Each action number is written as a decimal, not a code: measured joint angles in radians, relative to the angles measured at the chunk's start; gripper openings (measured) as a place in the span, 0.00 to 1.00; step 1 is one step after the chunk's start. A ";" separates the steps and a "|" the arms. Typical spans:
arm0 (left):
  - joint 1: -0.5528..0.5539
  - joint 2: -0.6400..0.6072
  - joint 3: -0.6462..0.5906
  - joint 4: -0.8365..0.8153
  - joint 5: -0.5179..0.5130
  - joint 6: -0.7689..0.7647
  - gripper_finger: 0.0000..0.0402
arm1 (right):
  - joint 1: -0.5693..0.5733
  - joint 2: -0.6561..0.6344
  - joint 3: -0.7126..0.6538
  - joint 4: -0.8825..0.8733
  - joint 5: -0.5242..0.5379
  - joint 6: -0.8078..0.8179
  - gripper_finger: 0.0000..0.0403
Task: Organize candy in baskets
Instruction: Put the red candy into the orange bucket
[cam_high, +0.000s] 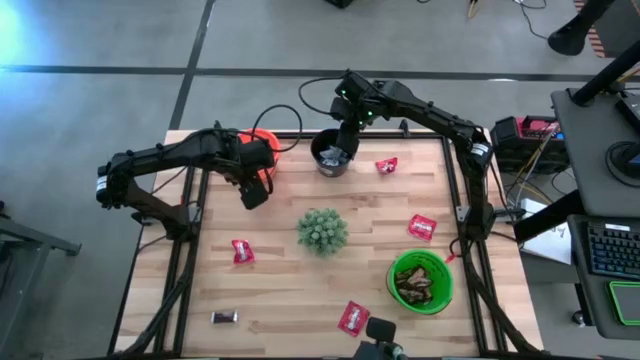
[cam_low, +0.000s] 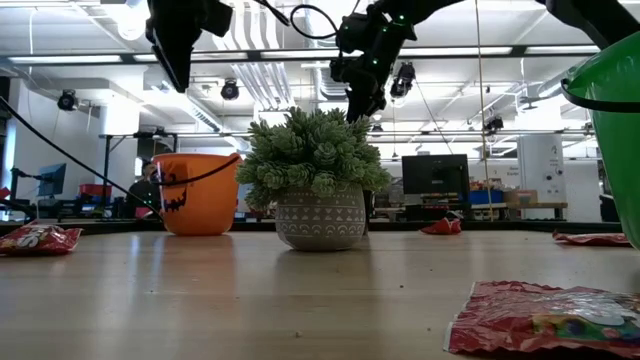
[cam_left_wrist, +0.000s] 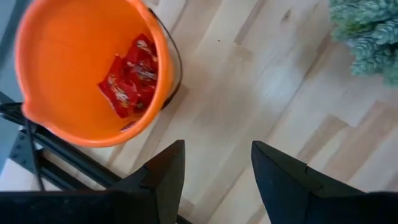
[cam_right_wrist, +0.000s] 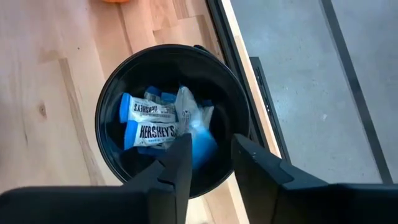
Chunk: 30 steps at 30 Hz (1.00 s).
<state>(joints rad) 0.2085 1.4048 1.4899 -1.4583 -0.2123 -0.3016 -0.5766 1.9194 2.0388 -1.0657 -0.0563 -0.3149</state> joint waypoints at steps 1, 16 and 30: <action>0.000 0.000 0.000 -0.001 0.009 0.000 0.42 | 0.000 0.000 0.000 0.000 0.000 0.000 0.28; 0.000 0.000 0.000 -0.099 0.021 -0.063 0.50 | 0.000 -0.035 0.032 -0.028 0.060 -0.007 0.29; -0.077 0.000 0.000 -0.113 0.127 0.049 0.50 | 0.000 -0.041 0.304 -0.284 0.085 0.089 0.29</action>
<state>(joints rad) 0.1318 1.4052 1.4899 -1.5711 -0.0853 -0.2521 -0.5766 1.8786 2.3429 -1.3493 0.0284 -0.2264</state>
